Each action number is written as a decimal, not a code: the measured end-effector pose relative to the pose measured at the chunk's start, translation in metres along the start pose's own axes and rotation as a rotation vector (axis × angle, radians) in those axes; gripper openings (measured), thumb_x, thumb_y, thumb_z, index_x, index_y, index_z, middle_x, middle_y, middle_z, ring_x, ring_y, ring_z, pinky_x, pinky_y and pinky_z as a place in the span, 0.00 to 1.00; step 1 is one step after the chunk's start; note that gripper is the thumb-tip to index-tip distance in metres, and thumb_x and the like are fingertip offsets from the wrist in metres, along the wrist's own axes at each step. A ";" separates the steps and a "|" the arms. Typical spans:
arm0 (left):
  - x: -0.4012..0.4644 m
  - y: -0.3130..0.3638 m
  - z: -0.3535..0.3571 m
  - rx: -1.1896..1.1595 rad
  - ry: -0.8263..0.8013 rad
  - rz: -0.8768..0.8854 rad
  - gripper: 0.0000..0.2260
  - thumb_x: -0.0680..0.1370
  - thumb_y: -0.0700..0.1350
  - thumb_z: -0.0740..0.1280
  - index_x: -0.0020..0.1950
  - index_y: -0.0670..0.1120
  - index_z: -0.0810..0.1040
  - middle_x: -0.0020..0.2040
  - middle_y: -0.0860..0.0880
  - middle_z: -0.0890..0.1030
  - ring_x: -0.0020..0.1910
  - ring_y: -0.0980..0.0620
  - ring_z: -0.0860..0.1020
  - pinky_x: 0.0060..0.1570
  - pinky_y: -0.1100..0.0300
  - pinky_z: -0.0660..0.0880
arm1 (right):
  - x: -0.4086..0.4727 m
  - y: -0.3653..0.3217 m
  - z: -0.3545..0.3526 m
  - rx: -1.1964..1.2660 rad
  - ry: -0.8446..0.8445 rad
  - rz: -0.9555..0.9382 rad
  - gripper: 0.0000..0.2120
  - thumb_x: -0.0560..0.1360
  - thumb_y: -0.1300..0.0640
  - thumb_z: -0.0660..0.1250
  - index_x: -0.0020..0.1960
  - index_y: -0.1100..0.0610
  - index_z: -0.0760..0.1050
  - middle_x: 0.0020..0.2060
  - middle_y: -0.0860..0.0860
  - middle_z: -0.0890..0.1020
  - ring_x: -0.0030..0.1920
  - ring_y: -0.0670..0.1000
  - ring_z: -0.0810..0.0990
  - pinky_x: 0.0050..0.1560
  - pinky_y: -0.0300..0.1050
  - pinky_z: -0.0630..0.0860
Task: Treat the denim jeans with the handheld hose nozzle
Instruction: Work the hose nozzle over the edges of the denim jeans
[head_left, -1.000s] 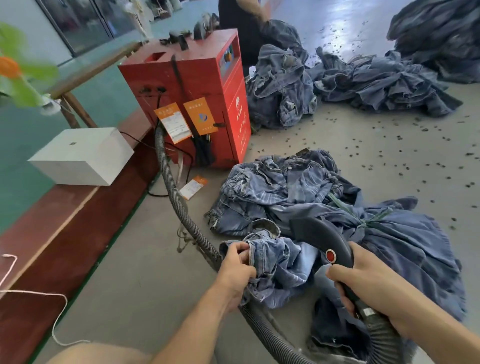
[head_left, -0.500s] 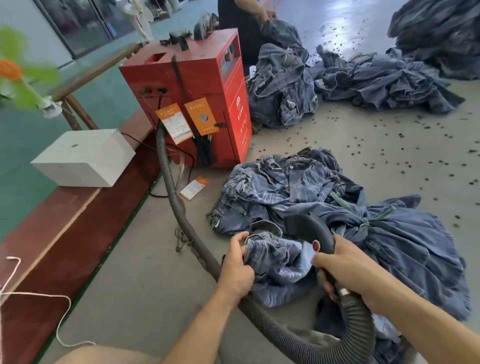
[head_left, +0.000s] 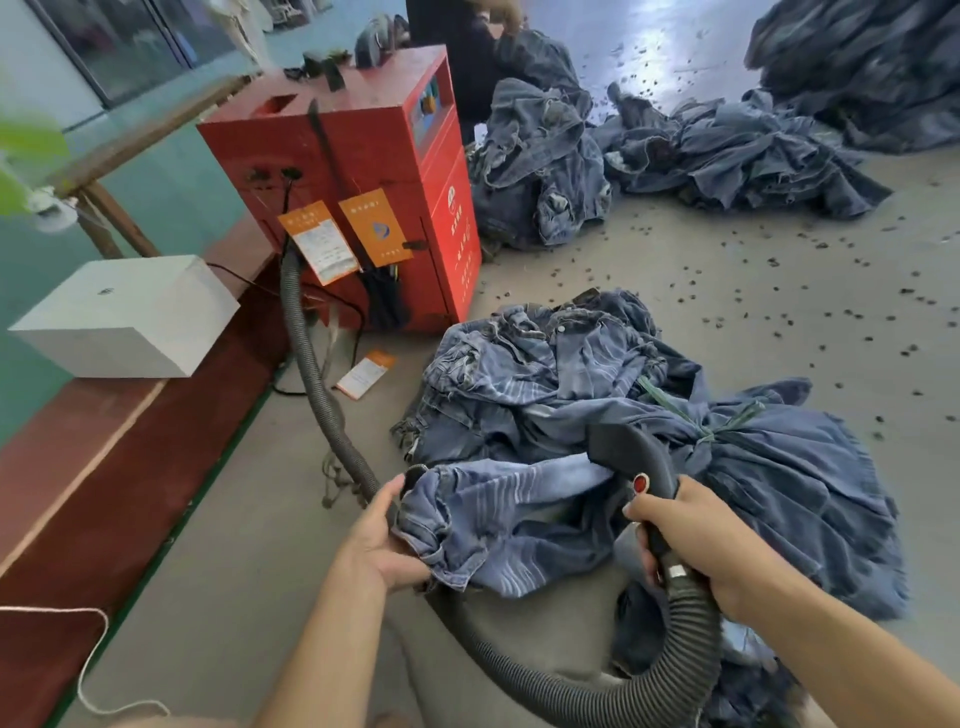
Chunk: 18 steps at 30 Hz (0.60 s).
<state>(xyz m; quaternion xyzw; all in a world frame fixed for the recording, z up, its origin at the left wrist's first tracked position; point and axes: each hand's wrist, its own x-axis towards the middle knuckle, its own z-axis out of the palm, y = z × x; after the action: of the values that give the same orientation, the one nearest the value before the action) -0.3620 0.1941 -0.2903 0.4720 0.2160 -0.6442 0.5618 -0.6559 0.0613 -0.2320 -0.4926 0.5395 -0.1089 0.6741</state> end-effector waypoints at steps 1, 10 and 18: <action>0.005 -0.001 0.002 -0.005 -0.001 -0.012 0.21 0.75 0.55 0.73 0.52 0.36 0.86 0.58 0.33 0.84 0.54 0.32 0.83 0.56 0.33 0.75 | 0.000 0.004 -0.001 0.010 -0.003 0.020 0.10 0.78 0.66 0.66 0.40 0.60 0.69 0.27 0.60 0.75 0.23 0.55 0.73 0.26 0.47 0.73; 0.043 0.063 -0.007 -0.144 0.048 0.430 0.23 0.83 0.62 0.59 0.60 0.43 0.78 0.56 0.41 0.83 0.53 0.41 0.81 0.59 0.37 0.74 | -0.004 0.038 0.005 -0.040 -0.090 0.198 0.07 0.78 0.65 0.67 0.50 0.60 0.68 0.31 0.60 0.73 0.24 0.55 0.72 0.26 0.45 0.73; 0.138 0.027 -0.027 0.364 0.339 0.135 0.32 0.67 0.52 0.84 0.64 0.38 0.77 0.56 0.35 0.85 0.52 0.35 0.85 0.52 0.39 0.83 | 0.049 0.046 0.024 -0.177 -0.085 0.199 0.07 0.79 0.62 0.66 0.50 0.62 0.68 0.28 0.61 0.75 0.23 0.55 0.73 0.24 0.44 0.71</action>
<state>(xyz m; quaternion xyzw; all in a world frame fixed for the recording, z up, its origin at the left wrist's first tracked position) -0.3165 0.1365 -0.4134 0.6800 0.1556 -0.5451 0.4650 -0.6340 0.0639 -0.3005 -0.4985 0.5641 0.0274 0.6577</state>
